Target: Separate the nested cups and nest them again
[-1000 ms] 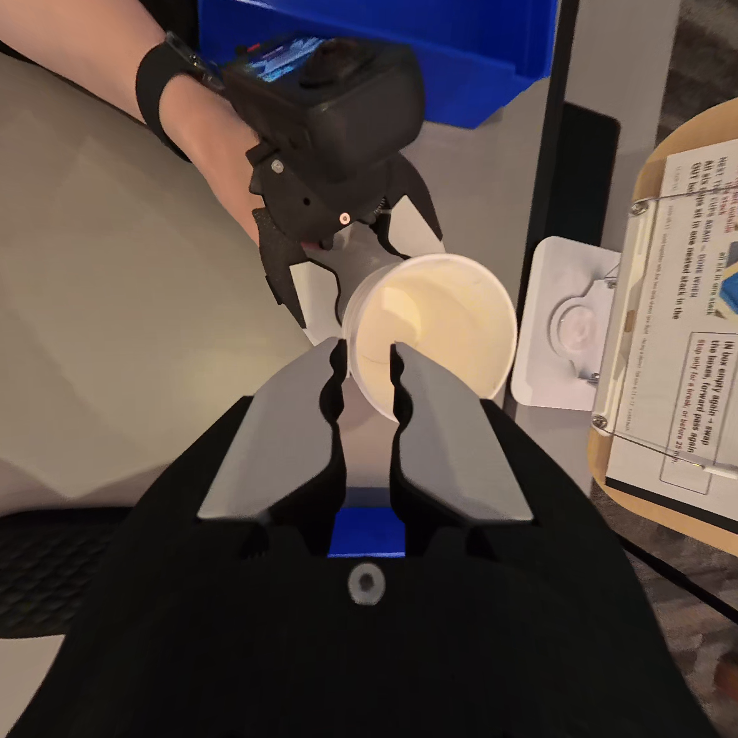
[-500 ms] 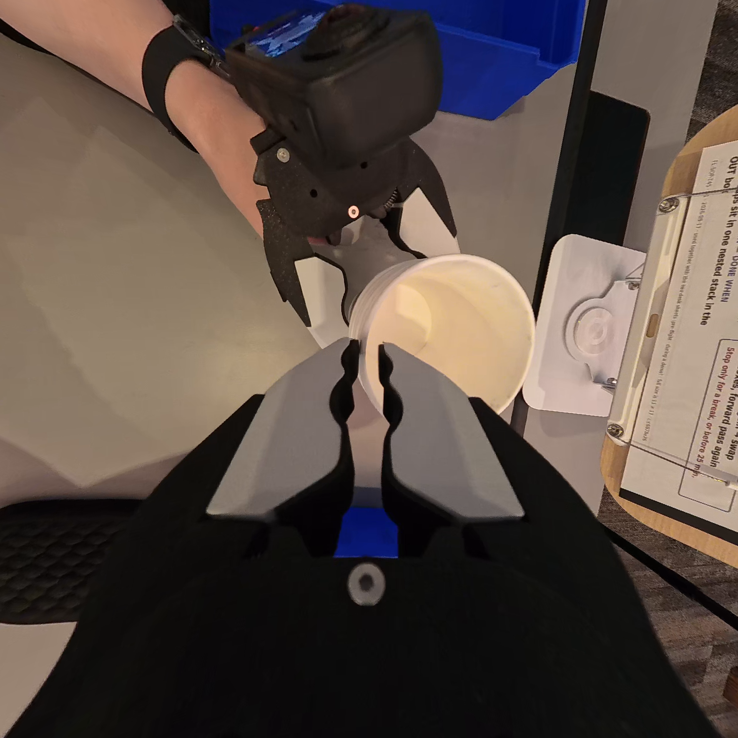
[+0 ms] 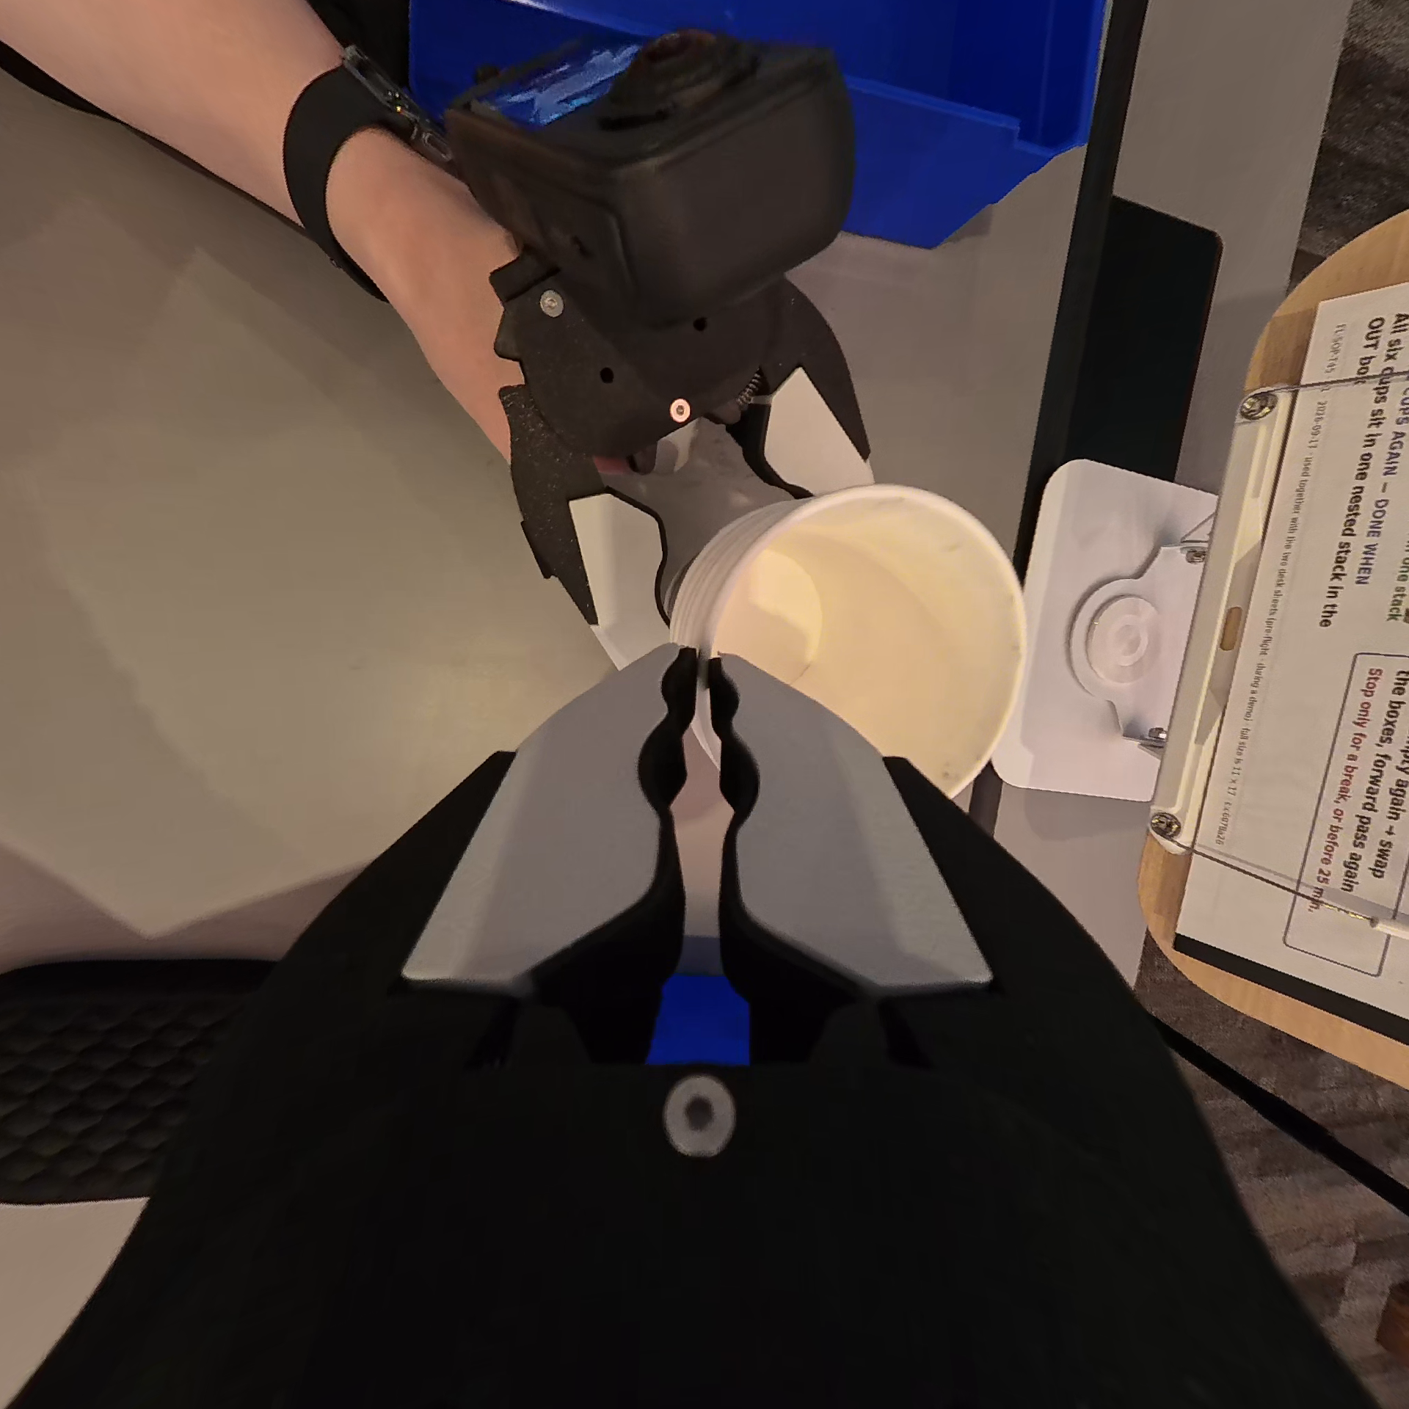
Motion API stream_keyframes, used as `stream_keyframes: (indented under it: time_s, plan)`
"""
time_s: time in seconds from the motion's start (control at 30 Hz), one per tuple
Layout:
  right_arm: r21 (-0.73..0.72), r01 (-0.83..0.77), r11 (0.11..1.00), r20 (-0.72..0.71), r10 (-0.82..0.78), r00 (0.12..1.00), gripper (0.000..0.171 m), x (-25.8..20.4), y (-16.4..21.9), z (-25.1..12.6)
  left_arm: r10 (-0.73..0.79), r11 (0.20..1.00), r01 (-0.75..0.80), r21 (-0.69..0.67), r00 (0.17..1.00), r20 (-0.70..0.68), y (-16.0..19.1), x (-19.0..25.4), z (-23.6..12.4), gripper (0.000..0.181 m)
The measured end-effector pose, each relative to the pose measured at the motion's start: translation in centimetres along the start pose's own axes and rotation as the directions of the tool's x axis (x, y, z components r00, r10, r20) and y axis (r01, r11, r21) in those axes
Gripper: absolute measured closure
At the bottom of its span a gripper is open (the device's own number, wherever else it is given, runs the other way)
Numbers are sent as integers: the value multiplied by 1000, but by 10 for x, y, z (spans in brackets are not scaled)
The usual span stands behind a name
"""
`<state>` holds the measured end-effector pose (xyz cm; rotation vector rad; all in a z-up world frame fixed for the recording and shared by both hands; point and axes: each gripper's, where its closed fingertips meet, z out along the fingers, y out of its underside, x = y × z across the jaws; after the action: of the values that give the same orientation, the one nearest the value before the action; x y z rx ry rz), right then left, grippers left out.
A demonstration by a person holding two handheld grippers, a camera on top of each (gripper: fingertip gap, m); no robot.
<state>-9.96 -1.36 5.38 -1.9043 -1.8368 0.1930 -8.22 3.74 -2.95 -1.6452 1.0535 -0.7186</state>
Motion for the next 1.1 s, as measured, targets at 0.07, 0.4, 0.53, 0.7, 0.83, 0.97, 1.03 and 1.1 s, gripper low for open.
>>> stream_keyframes:
  time_s: [0.07,0.4,0.53,0.7,0.83,0.97,1.03,1.1]
  plan:
    - [6,3,1000,-14,-3,1000,168,2,-1,-4,1,1000,-1,-4,1000,1,1,0,0,90]
    - [98,20,995,-171,-3,985,168,20,-17,-69,-21,1000,20,-7,1000,-14,2,1,2,90]
    - [140,4,990,-245,31,969,168,26,-12,-110,-19,1000,19,-4,1000,-13,1,1,1,90]
    - [202,-55,978,-295,114,949,168,29,8,-152,-19,1000,19,-5,1000,-14,2,1,2,90]
    - [203,-70,977,-318,133,939,168,25,23,-162,-16,1000,16,-6,1000,-16,2,3,3,90]
    - [197,-74,978,-314,134,940,168,19,29,-162,-13,1000,12,-9,1000,-19,2,5,3,90]
    - [195,-78,978,-308,136,941,168,18,29,-160,-11,1000,11,-12,1000,-23,3,6,4,90]
    - [191,-75,979,-303,131,944,168,17,29,-158,-8,1000,7,-17,1000,-27,4,8,5,90]
